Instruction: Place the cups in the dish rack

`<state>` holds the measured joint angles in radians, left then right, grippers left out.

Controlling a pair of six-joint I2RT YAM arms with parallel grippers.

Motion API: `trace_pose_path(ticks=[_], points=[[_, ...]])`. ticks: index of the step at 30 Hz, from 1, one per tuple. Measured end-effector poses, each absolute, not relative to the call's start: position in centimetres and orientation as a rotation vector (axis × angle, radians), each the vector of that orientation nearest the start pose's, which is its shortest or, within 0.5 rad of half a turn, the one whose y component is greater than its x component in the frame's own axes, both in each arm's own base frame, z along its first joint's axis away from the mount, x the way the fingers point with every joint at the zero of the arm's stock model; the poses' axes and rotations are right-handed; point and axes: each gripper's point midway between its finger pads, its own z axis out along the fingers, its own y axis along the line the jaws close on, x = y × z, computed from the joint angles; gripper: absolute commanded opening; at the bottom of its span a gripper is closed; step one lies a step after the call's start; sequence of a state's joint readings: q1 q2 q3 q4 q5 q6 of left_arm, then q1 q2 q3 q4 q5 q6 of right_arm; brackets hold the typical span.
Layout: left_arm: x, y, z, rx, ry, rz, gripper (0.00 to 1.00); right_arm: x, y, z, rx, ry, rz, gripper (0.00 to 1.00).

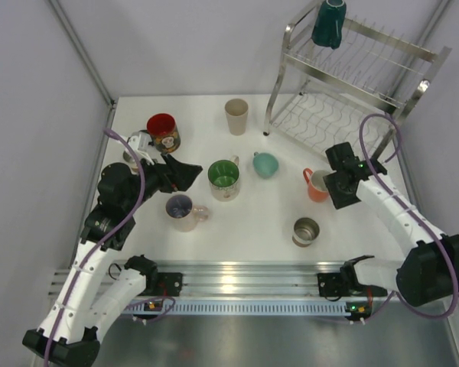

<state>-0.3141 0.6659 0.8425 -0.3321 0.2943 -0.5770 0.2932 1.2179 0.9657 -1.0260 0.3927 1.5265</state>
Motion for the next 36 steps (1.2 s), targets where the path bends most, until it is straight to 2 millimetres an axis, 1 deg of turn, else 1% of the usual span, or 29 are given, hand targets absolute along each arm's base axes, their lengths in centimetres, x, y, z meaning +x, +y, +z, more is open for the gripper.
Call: trace_pose_path(ticks=[6, 11, 15, 18, 21, 23, 25, 26, 28, 29, 30, 36], points=[[23.4, -15.2, 30.5, -0.011, 1.815, -0.899, 0.95, 25.6, 4.9, 10.5, 1.597, 2.129, 0.004, 0.55], [23.5, -15.3, 30.3, -0.013, 1.823, -0.898, 0.95, 26.2, 4.9, 10.3, 1.592, 2.119, 0.018, 0.54], [23.7, -15.4, 30.0, -0.015, 1.835, -0.897, 0.95, 26.5, 4.9, 9.6, 1.568, 2.136, 0.008, 0.54], [23.8, -15.4, 29.9, -0.016, 1.839, -0.896, 0.95, 26.6, 4.9, 8.9, 1.557, 2.154, -0.011, 0.51], [23.8, -15.4, 29.9, -0.017, 1.841, -0.896, 0.95, 26.7, 4.9, 8.2, 1.549, 2.165, -0.024, 0.47], [23.9, -15.4, 29.7, -0.018, 1.848, -0.895, 0.95, 26.7, 4.9, 7.9, 1.542, 2.176, -0.039, 0.39], [24.1, -15.5, 29.5, -0.021, 1.858, -0.895, 0.95, 26.7, 4.8, 7.6, 1.536, 2.186, -0.051, 0.30], [24.2, -15.5, 29.3, -0.021, 1.863, -0.894, 0.95, 26.7, 4.8, 7.5, 1.529, 2.190, -0.055, 0.18], [24.3, -15.6, 29.1, -0.022, 1.873, -0.896, 0.94, 27.0, 4.8, 7.4, 1.512, 2.191, -0.055, 0.12], [24.3, -15.6, 29.0, -0.024, 1.876, -0.896, 0.94, 26.9, 4.7, 7.3, 1.506, 2.198, -0.068, 0.04], [24.3, -15.6, 29.0, -0.026, 1.879, -0.897, 0.94, 26.8, 4.6, 7.3, 1.498, 2.201, -0.075, 0.00], [24.4, -15.8, 28.8, -0.037, 1.892, -0.909, 0.94, 26.9, 4.1, 7.6, 1.428, 2.214, -0.098, 0.00]])
